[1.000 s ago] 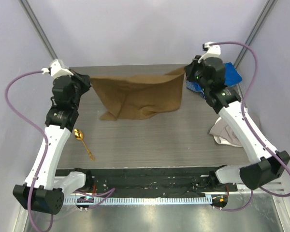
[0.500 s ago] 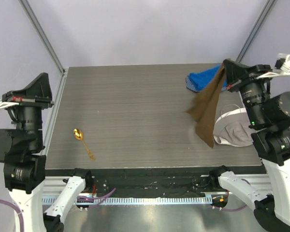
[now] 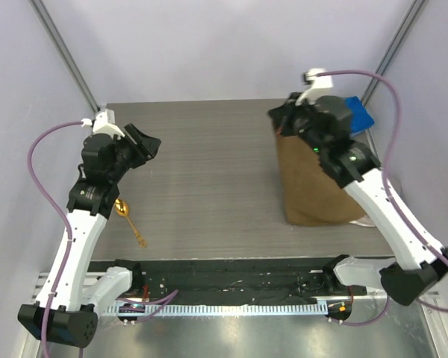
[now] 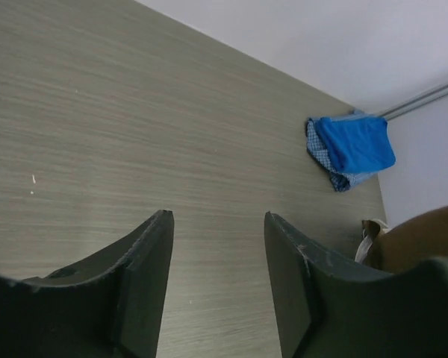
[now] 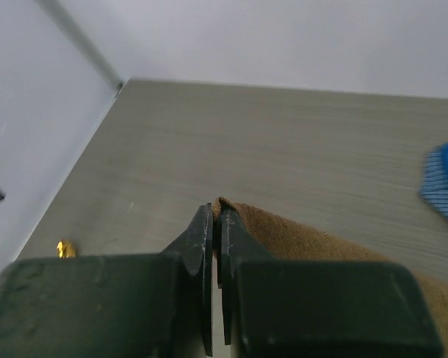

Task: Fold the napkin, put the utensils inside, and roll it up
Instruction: Flatten the napkin out

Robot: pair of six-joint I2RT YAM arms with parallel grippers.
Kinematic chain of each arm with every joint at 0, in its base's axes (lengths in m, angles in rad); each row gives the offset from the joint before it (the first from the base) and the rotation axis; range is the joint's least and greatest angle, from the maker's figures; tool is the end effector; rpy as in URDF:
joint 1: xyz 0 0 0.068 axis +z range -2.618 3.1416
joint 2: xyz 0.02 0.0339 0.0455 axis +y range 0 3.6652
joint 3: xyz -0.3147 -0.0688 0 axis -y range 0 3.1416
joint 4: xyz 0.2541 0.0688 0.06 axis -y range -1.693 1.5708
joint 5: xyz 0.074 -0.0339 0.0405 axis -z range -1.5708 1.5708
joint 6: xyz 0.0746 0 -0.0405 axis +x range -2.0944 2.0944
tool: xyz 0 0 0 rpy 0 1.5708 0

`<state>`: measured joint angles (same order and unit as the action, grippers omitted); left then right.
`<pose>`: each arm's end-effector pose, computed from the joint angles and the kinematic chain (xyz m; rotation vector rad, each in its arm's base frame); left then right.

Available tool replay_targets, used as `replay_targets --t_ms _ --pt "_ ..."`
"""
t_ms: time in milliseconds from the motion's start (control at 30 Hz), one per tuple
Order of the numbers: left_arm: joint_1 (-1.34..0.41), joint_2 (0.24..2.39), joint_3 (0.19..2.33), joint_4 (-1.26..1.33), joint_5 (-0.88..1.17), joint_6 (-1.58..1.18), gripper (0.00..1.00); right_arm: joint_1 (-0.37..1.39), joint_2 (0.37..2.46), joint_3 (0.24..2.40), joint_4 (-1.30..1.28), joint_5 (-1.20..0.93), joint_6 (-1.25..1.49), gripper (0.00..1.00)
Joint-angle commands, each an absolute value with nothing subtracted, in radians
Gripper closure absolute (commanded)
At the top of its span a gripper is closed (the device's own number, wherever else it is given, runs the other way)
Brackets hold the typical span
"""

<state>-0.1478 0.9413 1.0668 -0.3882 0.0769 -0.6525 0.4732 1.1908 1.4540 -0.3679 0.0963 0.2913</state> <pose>0.2193 -0.0384 0.4207 -0.4154 1.8330 -0.6276 0.2529 0.1214 0.5143 -0.0808 1.6972 0.4942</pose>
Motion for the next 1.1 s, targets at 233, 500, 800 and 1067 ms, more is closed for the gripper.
replay_targets --t_ms 233,500,800,1067 --pt "-0.143 0.920 1.115 -0.350 0.074 -0.592 0.35 0.802 1.396 1.712 -0.252 0.124 0.250 0.99" --pt "-0.144 0.974 0.988 -0.316 0.100 -0.615 0.27 0.723 1.304 1.545 -0.239 0.319 0.239 0.99" --pt "-0.158 1.091 0.761 -0.264 0.146 -0.663 0.23 0.396 1.354 1.133 -0.213 0.216 0.345 0.99" --pt "-0.247 1.135 0.632 -0.223 0.164 -0.693 0.27 0.318 1.420 1.035 -0.172 0.176 0.373 0.99"
